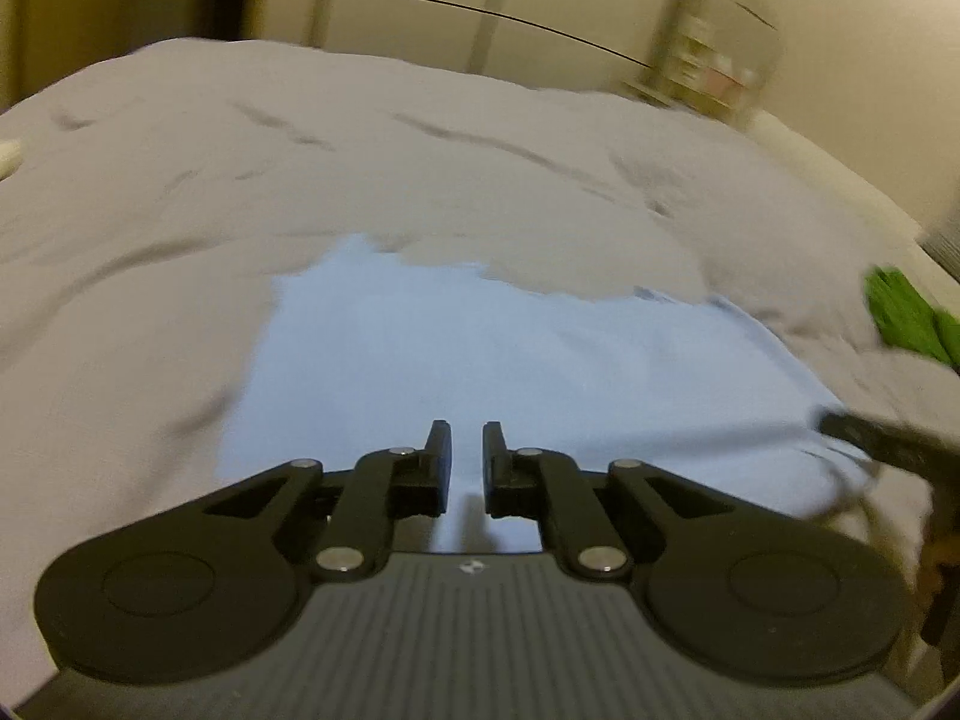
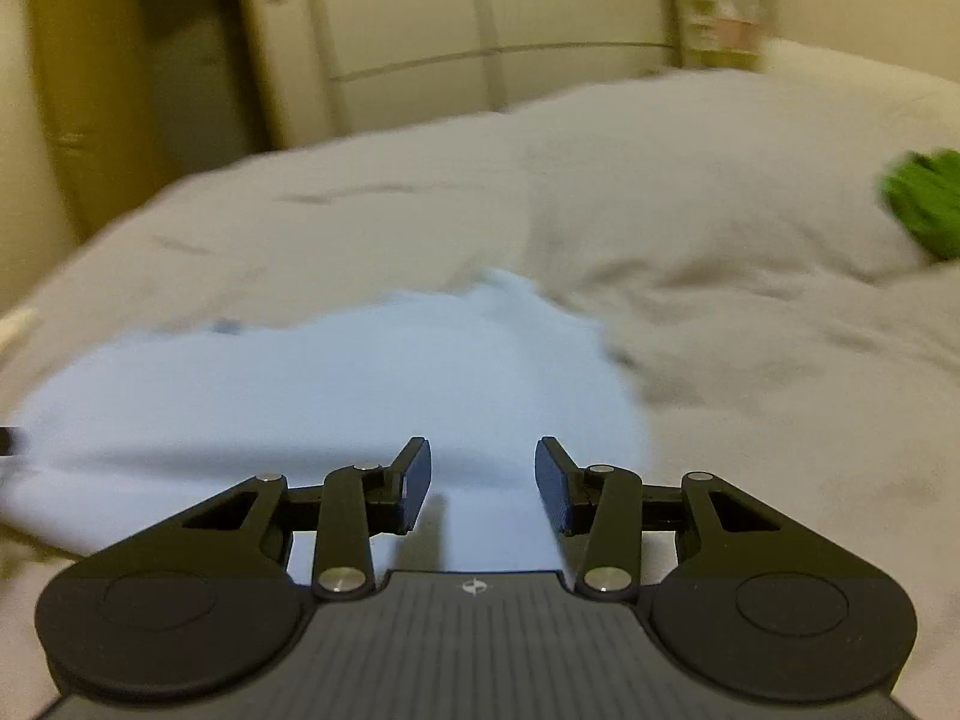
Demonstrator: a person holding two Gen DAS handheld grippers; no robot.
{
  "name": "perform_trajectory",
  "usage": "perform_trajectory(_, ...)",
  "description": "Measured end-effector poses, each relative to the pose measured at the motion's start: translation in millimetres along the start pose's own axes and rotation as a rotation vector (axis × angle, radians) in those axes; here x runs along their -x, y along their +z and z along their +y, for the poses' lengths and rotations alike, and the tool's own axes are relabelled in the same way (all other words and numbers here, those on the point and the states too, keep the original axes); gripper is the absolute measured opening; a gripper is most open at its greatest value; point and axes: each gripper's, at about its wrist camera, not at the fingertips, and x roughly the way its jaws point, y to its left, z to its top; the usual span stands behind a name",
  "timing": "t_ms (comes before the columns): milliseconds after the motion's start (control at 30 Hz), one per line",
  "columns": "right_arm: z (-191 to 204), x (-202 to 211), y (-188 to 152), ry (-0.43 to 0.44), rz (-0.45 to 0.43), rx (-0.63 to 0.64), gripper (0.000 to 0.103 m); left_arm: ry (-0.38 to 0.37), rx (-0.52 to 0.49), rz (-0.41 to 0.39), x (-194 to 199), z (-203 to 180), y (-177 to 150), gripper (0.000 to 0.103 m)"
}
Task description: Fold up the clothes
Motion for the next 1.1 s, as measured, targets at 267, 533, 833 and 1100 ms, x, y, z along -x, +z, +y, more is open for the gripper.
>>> perform_trajectory(267,55,-67,13,0.047,0.088,0.233,0.045,0.04,-0.129,0.074,-76,-25,12,0.012)
perform_trajectory(533,-14,-48,34,-0.157,0.034,0.043,0.053,0.179,0.016,-0.02,-32,28,29,0.003)
perform_trajectory(833,-11,29,-30,-0.049,0.038,-0.034,0.049,0.272,0.045,0.008,21,25,-40,0.012)
perform_trajectory(1100,-20,57,-28,-0.165,0.035,-0.164,0.058,0.378,0.145,0.065,53,13,-38,0.013)
